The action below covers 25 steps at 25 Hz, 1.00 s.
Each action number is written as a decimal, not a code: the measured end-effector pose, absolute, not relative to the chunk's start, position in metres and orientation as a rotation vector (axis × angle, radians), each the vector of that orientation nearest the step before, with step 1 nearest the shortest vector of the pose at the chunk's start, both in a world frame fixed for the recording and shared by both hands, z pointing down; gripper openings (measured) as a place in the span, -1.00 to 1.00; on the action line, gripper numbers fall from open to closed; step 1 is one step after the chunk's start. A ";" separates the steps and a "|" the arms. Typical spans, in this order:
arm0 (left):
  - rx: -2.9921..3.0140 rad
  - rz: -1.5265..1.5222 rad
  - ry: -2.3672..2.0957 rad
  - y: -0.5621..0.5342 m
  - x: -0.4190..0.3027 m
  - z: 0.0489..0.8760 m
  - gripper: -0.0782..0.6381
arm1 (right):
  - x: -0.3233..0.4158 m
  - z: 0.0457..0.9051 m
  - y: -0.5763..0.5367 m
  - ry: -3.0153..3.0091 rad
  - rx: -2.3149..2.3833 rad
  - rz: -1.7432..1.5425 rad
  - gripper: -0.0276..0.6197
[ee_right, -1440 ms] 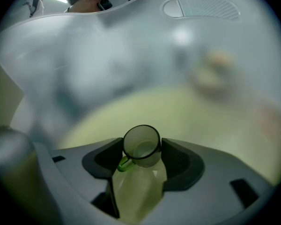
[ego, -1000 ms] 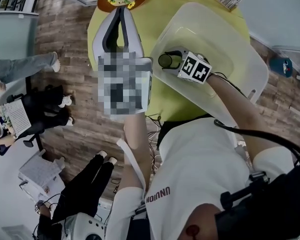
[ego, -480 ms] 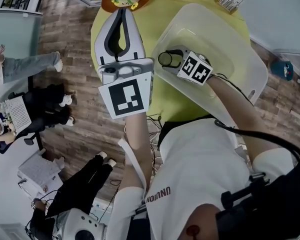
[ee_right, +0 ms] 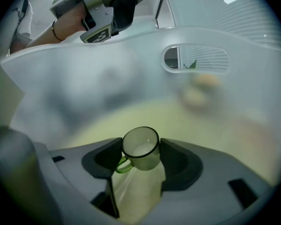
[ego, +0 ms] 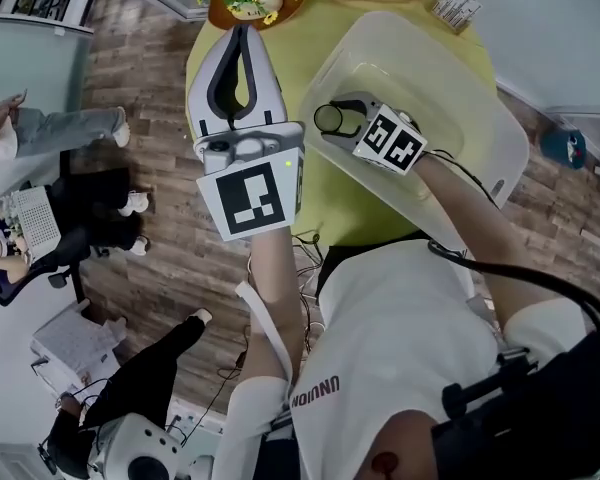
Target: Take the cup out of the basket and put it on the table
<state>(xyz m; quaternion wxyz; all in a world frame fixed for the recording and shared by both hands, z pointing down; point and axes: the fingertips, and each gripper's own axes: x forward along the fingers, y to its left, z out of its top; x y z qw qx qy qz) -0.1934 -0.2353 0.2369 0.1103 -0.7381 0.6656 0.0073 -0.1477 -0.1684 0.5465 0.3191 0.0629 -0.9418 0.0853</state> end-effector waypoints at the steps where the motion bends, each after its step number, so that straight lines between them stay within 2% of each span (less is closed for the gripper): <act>1: -2.161 0.015 1.949 -0.234 -0.193 0.236 -0.75 | -0.148 0.543 -0.170 -2.483 0.173 0.221 -0.08; 25: -2.056 0.019 1.971 -0.201 -0.189 0.222 -0.75 | -0.126 0.444 -0.178 -2.682 0.302 0.147 -0.08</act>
